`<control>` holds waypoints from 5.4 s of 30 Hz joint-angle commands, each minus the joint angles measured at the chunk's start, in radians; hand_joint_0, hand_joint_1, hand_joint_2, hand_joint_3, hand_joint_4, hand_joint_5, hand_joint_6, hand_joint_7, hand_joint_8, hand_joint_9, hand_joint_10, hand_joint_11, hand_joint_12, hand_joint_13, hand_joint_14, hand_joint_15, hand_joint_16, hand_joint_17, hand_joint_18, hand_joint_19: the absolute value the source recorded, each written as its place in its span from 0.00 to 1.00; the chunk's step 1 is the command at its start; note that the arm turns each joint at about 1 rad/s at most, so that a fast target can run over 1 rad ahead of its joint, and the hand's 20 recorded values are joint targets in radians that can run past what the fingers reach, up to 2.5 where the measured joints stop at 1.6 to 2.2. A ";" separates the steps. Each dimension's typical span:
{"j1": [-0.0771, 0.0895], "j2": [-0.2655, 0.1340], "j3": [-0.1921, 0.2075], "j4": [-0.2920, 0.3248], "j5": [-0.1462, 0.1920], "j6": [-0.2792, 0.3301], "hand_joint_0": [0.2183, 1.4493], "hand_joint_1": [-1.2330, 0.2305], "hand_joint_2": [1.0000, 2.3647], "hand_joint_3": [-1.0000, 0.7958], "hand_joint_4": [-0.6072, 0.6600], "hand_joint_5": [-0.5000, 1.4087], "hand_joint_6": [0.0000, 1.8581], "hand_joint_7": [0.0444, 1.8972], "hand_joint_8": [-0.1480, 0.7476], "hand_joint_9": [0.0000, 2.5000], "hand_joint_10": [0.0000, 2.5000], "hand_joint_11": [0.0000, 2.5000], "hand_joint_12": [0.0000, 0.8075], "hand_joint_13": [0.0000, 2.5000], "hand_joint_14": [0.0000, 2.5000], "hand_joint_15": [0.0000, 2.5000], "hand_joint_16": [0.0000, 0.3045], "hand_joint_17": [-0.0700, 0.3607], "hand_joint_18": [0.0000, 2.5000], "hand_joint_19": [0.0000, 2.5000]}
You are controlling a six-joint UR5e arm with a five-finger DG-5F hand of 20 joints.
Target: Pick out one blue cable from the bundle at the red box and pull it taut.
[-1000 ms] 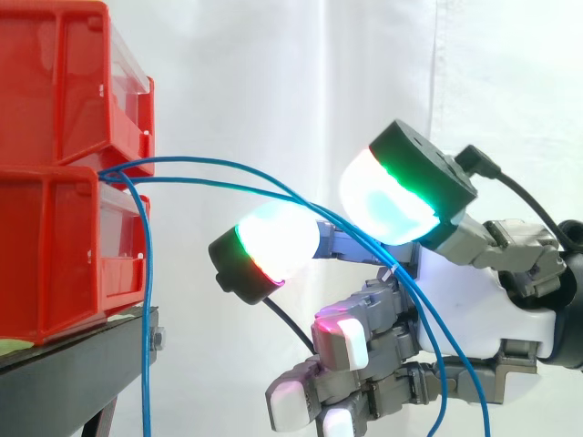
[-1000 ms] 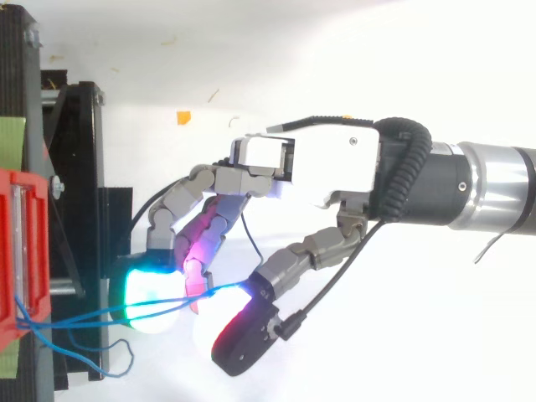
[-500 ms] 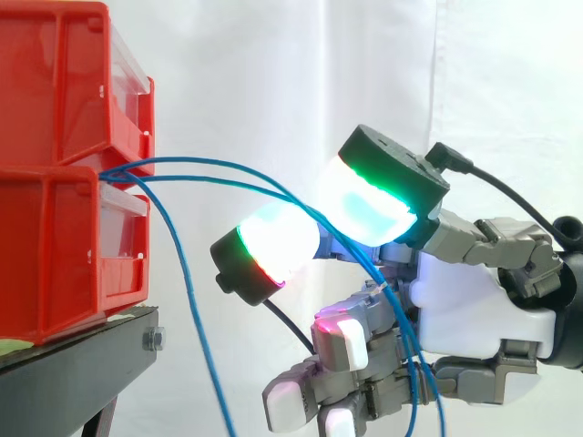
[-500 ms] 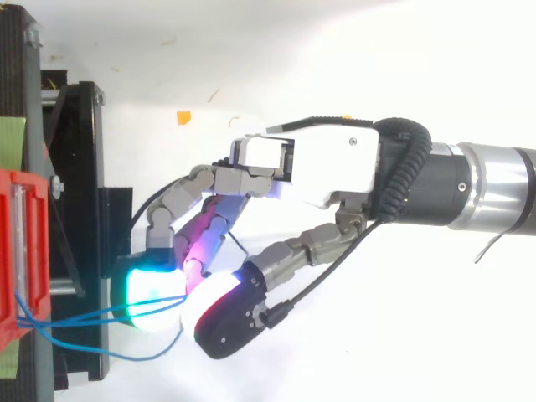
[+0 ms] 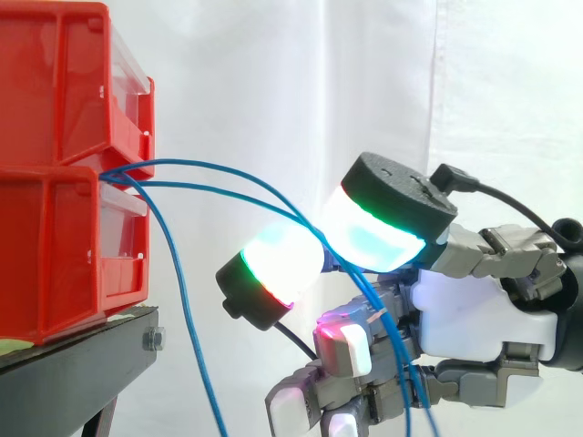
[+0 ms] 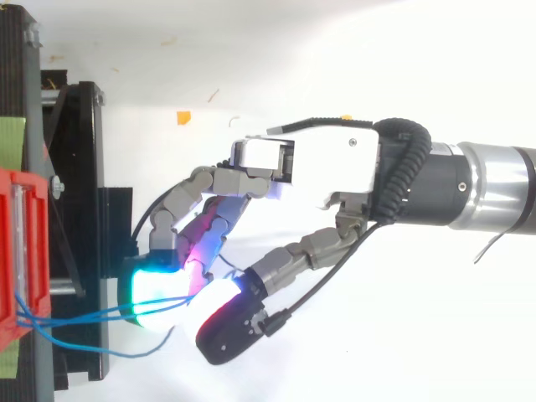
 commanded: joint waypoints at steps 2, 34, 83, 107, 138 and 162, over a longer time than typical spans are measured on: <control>0.000 0.000 0.000 0.000 -0.002 0.000 0.28 0.37 0.00 0.28 0.45 0.19 0.49 0.36 0.46 0.44 0.01 0.30 0.41 0.33 0.01 0.17 0.15 0.41 0.28 0.27; 0.000 0.001 0.006 -0.008 -0.002 0.000 0.33 0.32 0.01 0.49 0.42 0.19 0.51 0.36 0.49 0.45 0.01 0.30 0.43 0.34 0.01 0.16 0.17 0.43 0.30 0.27; 0.000 0.001 0.006 -0.008 -0.002 0.000 0.41 0.25 0.01 0.35 0.36 0.20 0.50 0.45 0.46 0.49 0.01 0.31 0.39 0.36 0.01 0.17 0.15 0.40 0.32 0.27; 0.001 0.000 0.006 -0.008 -0.002 -0.002 0.26 0.38 0.00 0.28 0.43 0.22 0.48 0.42 0.48 0.54 0.01 0.31 0.41 0.39 0.01 0.17 0.15 0.41 0.35 0.27; 0.001 0.000 0.006 -0.009 -0.002 0.000 0.29 0.39 0.01 0.43 0.37 0.23 0.44 0.46 0.49 0.55 0.01 0.30 0.44 0.39 0.01 0.17 0.17 0.43 0.35 0.28; 0.001 0.000 0.005 -0.009 -0.002 0.000 0.43 0.22 0.01 0.35 0.37 0.22 0.51 0.51 0.45 0.52 0.01 0.38 0.40 0.34 0.01 0.16 0.15 0.40 0.32 0.27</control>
